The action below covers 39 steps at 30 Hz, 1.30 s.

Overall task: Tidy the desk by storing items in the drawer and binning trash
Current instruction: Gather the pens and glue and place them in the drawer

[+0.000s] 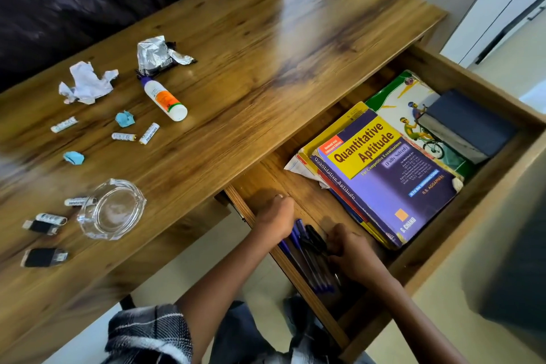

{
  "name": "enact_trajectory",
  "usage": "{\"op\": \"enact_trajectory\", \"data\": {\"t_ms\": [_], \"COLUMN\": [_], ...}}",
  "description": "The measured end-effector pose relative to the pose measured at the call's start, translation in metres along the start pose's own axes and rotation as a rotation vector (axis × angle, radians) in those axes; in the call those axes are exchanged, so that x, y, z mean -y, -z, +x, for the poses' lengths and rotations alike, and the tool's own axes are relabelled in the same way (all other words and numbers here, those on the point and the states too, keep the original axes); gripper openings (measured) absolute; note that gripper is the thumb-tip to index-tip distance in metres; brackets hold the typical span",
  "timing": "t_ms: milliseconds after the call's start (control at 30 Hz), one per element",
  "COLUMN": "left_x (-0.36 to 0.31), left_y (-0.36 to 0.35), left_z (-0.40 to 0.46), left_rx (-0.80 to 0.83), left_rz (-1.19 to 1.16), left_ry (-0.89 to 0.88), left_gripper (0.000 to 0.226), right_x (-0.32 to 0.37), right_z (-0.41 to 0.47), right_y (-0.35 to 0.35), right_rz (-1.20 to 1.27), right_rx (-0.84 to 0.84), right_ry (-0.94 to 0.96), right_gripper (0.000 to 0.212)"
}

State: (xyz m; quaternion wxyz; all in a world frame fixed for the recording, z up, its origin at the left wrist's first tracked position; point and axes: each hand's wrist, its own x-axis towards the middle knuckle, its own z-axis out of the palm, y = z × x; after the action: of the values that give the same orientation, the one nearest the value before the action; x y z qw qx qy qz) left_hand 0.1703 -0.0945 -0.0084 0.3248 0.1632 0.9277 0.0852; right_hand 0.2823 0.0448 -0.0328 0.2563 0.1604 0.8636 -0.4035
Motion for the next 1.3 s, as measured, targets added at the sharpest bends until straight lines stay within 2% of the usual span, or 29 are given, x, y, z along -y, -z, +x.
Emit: {"op": "enact_trajectory", "data": {"t_ms": [133,333,567,800,967,1100,1300], "left_x": [-0.002,-0.002,0.0,0.004,0.005,0.006,0.008], "left_y": [-0.002,-0.008,-0.013,-0.013,-0.017,-0.018,-0.02], "left_z": [-0.005,-0.009,-0.008,-0.007,-0.007,-0.006,-0.004], "left_rx": [0.03,0.054,-0.124,0.069,0.05,0.058,0.089], "left_rz": [0.023,0.141,0.152,0.129,0.103,0.07,0.072], "left_ry": [0.037,0.015,-0.066,-0.131,-0.131,-0.156,-0.155], "left_gripper": [0.028,0.019,0.029,0.025,0.028,0.039,0.034], "right_x": [-0.002,-0.003,-0.006,-0.008,-0.011,-0.01,-0.007], "right_z": [0.0,0.004,0.004,0.006,0.009,0.009,0.011], "right_y": [-0.002,-0.003,-0.001,0.002,-0.002,-0.002,0.001], "right_rz": [0.065,0.028,0.038,0.069,-0.022,-0.068,-0.114], "right_rx": [0.022,0.07,0.036,-0.056,-0.024,0.018,0.05], "right_ry": [-0.033,-0.039,-0.049,-0.09,-0.056,-0.032,-0.021], "right_gripper": [0.029,0.022,0.011,0.012,0.017,0.019,0.019]}}
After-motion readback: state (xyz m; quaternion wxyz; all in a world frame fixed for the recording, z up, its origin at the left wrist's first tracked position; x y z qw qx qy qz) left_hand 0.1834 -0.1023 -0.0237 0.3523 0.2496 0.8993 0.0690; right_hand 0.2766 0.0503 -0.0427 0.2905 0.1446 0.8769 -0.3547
